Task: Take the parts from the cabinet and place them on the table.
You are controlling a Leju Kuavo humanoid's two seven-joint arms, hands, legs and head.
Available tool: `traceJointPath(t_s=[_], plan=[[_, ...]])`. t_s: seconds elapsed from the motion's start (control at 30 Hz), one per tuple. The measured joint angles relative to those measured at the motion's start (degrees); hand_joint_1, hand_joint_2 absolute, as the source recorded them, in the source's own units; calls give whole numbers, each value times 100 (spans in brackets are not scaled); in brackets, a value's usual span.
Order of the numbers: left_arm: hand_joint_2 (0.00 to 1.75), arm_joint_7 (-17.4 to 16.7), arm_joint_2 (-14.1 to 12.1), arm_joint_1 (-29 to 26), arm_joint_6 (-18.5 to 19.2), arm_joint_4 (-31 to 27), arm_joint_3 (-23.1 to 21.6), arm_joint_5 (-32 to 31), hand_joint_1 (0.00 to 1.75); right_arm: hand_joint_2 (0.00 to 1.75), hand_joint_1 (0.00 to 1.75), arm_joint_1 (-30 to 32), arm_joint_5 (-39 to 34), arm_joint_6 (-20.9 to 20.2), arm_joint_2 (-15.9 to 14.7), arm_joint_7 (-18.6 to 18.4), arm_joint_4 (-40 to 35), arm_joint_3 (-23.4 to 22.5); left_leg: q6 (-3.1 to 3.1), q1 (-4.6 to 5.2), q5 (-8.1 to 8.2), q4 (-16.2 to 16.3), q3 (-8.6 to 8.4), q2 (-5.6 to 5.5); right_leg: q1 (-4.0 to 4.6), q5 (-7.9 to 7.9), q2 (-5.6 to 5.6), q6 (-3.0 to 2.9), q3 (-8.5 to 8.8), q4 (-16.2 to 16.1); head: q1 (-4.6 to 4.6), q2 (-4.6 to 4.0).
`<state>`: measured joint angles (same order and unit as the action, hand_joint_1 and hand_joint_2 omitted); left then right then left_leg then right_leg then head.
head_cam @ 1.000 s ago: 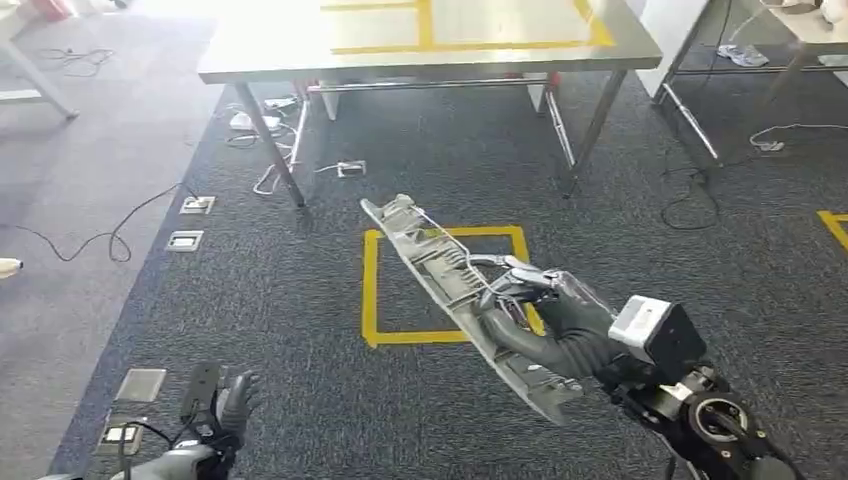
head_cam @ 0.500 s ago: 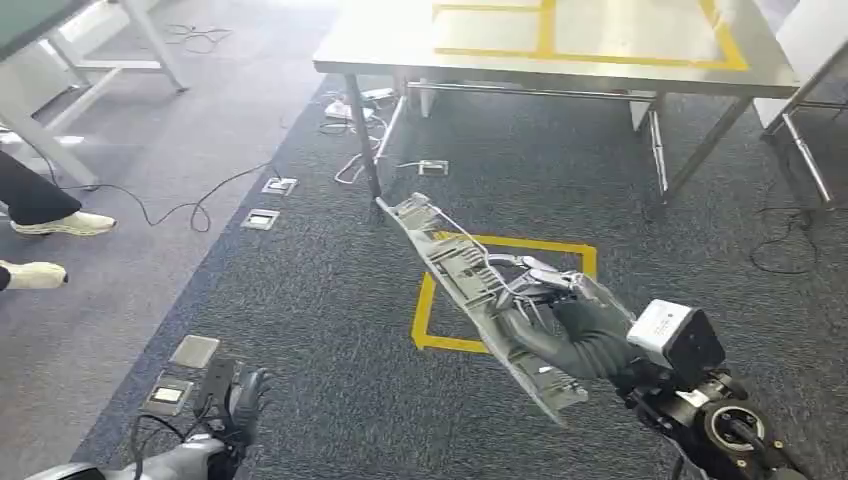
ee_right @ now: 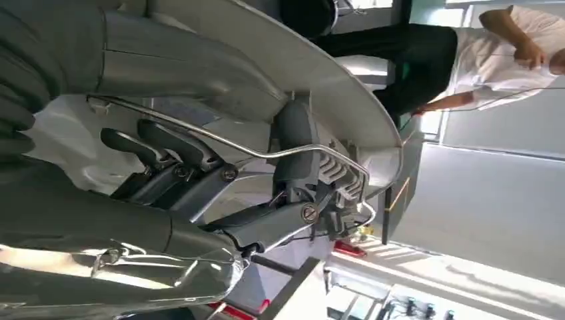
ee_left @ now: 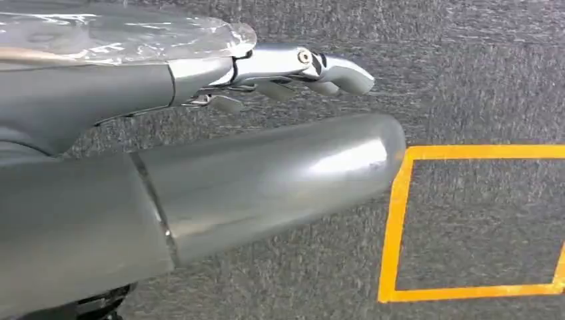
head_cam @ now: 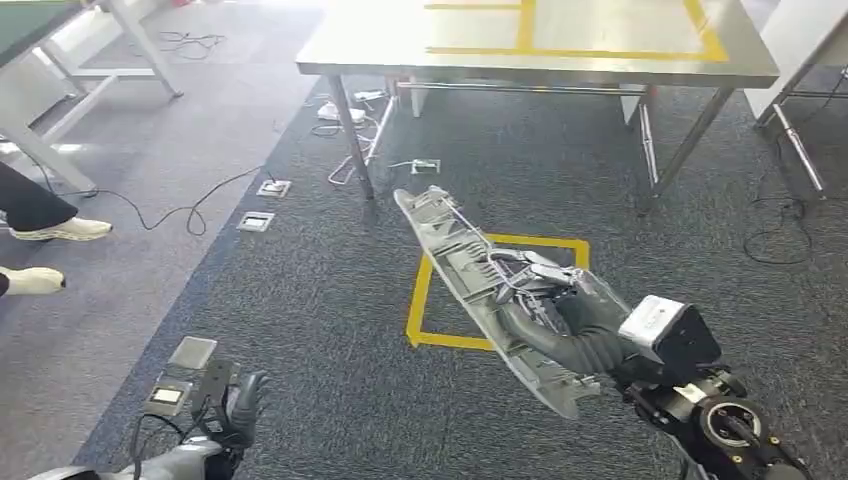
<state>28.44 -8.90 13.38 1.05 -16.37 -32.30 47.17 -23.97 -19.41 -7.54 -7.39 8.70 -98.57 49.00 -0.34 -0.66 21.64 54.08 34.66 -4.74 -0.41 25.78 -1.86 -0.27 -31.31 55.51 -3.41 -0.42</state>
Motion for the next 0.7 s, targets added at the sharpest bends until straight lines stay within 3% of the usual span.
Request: traceJointPath(t_s=[0.33, 0.5, 0.6, 0.67, 0.7], plan=[[0, -7, 2, 1, 0, 0, 0, -22, 0, 175, 175, 2, 0, 2, 0, 15, 11, 0, -33, -1, 7, 0, 2, 0, -2, 1, 0, 0, 2, -2, 2, 0], [0, -26, 0, 14, 0, 0, 0, -37, 0, 175, 175, 26, 7, 4, 0, 61, 37, -2, 53, 20, 72, 94, 40, 2, -24, 25, 0, 53, 21, -32, -4, 0], [0, -35, 2, 38, 0, 0, -2, -42, 0, 175, 175, 39, 22, 6, 0, 65, 44, -7, 143, 29, 102, -1, 1, 32, -10, -79, -4, 147, 88, -7, -11, 0], [0, -37, 13, 38, 0, 0, -2, -46, 0, 175, 175, 44, 26, 11, 0, 66, 48, -13, 177, -22, 92, -88, -156, 49, -17, 58, 63, 182, 50, 102, 7, 0], [0, -42, 15, 37, 0, 0, -2, -46, 0, 175, 175, 30, 26, 11, 0, 72, 48, -20, 200, -21, 107, -87, -189, 54, -11, 207, 96, 201, -48, 346, 50, 0]])
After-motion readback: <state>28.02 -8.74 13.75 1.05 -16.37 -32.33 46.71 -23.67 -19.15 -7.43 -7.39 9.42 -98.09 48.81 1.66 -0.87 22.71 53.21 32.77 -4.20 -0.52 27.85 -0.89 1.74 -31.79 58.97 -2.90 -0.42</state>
